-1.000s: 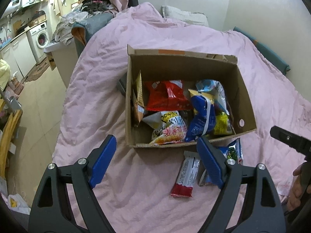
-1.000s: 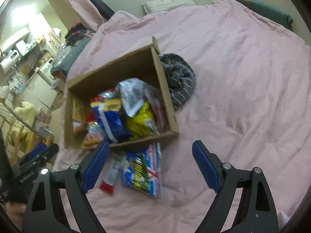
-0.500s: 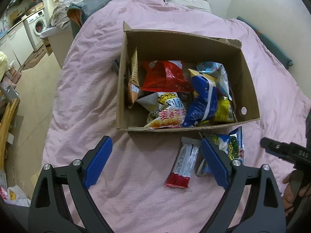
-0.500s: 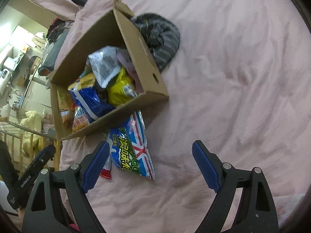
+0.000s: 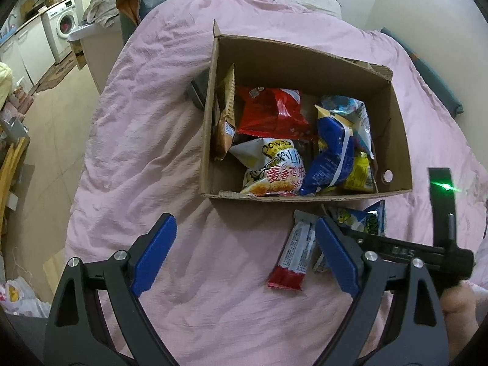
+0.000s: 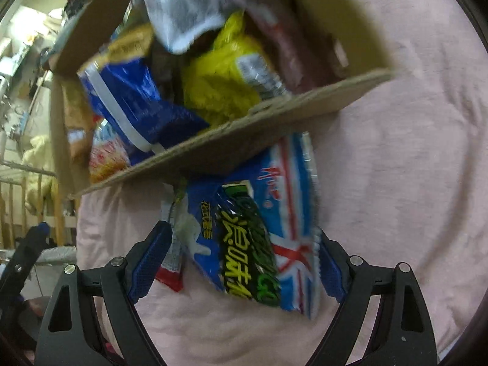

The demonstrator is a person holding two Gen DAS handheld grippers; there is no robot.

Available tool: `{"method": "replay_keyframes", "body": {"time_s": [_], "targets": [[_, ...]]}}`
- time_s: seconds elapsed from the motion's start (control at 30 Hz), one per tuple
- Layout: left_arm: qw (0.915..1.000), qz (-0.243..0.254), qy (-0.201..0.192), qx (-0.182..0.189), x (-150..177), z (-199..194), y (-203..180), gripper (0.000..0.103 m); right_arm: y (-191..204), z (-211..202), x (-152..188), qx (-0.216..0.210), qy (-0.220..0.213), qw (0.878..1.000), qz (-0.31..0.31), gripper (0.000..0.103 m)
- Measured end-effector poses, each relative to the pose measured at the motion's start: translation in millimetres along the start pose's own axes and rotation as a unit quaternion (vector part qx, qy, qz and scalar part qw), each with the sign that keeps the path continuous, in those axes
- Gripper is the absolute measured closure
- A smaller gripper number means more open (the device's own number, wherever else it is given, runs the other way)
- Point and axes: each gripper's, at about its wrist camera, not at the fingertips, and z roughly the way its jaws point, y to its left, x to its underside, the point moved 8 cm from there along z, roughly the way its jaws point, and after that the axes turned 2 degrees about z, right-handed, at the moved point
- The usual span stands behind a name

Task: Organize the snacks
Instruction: 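Grasp the white-red bar with the left gripper while the right grasps the blue-white chip bag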

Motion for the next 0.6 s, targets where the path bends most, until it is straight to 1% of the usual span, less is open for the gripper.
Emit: {"method": "replay_keyframes", "body": {"time_s": [0.03,0.07,0.17,0.2,0.27,0.33,0.4,0.47,0.53,0.6], "targets": [[1.0,0.003,0.002,-0.002,1.6,1.2,0.6,0.012,0.6,2.7,0.4,-0.001,0.004,1.0,-0.001,0.024],[1.0,0.004,0.004,-0.003,2.7,2.2,0.9,0.012,1.0,2.9,1.0,-0.002,0.004,1.0,-0.004,0.029],[0.9998,0.01,0.013,-0.007,7.7,6.8,1.0,0.012,2.3,-2.8,0.7,-0.002,-0.001,1.0,-0.014,0.034],[0.9997,0.013,0.018,-0.007,10.0,9.1,-0.3,0.012,1.7,-6.6,2.9,-0.001,-0.006,1.0,-0.016,0.037],[0.9994,0.019,0.029,-0.008,15.1,13.7,-3.5,0.012,0.6,-13.2,6.5,-0.015,-0.008,1.0,-0.014,0.037],[0.9982,0.035,0.049,-0.005,23.7,22.3,-12.4,0.012,-3.9,-25.5,9.4,-0.017,-0.02,1.0,-0.014,0.037],[0.9969,0.049,0.063,0.001,29.6,29.8,-21.4,0.012,-10.0,-36.8,11.6,-0.027,-0.028,0.999,-0.007,0.037],[0.9951,0.059,0.078,0.013,35.3,38.7,-32.5,0.012,-13.5,-45.8,12.5,-0.028,-0.038,0.999,0.0,0.037],[0.9934,0.049,0.099,0.033,39.0,48.0,-39.7,0.013,-18.7,-53.6,14.4,-0.026,-0.046,0.999,0.005,0.037],[0.9918,0.041,0.111,0.047,41.6,58.0,-45.1,0.013,-23.5,-59.8,17.4,-0.026,-0.056,0.998,0.01,0.037]]}}
